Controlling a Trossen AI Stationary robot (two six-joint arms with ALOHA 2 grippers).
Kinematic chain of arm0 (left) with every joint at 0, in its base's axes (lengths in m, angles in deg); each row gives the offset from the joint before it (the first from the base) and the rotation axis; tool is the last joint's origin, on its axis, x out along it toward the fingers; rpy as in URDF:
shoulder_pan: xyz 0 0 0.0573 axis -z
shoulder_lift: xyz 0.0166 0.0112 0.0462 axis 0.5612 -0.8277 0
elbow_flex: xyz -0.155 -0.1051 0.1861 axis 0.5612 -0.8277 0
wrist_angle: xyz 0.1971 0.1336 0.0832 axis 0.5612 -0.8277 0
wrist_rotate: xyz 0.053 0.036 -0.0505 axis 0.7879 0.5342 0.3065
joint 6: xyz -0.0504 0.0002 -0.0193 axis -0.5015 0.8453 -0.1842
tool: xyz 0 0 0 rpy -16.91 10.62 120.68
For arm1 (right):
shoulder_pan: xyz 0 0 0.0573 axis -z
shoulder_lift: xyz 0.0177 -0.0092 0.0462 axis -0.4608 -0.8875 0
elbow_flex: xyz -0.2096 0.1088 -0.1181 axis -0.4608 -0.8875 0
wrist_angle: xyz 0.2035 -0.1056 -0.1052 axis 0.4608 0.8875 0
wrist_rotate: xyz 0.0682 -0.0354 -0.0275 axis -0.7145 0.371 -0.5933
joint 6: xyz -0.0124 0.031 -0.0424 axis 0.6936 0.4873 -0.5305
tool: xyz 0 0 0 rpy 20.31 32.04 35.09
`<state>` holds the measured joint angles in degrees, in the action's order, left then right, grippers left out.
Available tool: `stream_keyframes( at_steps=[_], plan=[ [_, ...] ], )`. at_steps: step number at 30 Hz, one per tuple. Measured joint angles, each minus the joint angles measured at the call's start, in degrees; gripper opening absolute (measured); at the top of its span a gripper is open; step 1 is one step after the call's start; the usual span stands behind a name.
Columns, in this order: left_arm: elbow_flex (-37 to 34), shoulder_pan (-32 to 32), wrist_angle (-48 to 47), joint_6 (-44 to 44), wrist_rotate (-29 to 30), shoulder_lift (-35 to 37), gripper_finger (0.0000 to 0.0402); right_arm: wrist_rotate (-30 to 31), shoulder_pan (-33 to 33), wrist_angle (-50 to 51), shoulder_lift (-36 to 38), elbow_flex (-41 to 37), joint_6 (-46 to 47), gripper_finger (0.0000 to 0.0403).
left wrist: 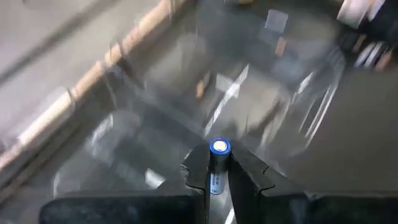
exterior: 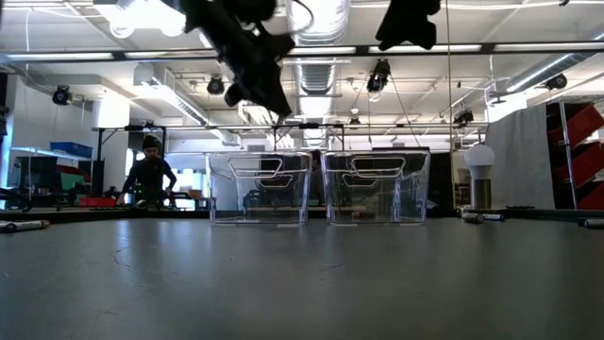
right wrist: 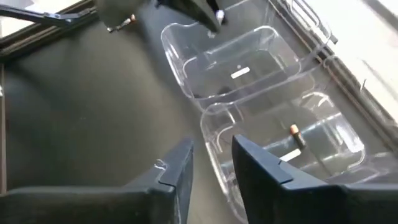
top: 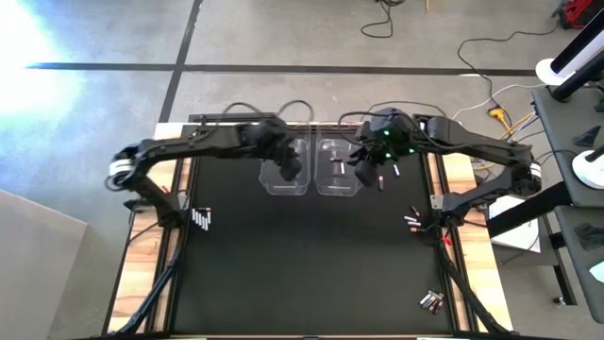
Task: Sort batteries
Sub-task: Put the white battery into the left transparent bin
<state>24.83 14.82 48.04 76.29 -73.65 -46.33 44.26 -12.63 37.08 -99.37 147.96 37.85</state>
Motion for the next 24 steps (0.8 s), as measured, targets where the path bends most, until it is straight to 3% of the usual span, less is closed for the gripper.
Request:
stream_keyframes(
  at_steps=[4,7,12,24],
  plan=[
    [8.5,-1.61,-12.82,0.0,-0.02,-8.45,0.0019,-0.04,-0.95,0.92,1.02,-0.89,0.81,0.0081],
    [11.6,-2.96,-16.53,0.61,-0.46,-12.66,0.0019,-0.04,-1.47,2.32,1.33,-0.9,0.94,0.0068],
    [12.21,-4.94,-16.65,2.18,-5.27,-16.47,0.0019,-0.04,-1.57,3.98,1.38,-0.9,1.23,0.0049],
    [12.15,-6.54,-15.72,17.16,-5.53,-23.28,0.002,0.01,-1.57,4.49,1.0,-0.9,0.96,0.0038]
  ],
)
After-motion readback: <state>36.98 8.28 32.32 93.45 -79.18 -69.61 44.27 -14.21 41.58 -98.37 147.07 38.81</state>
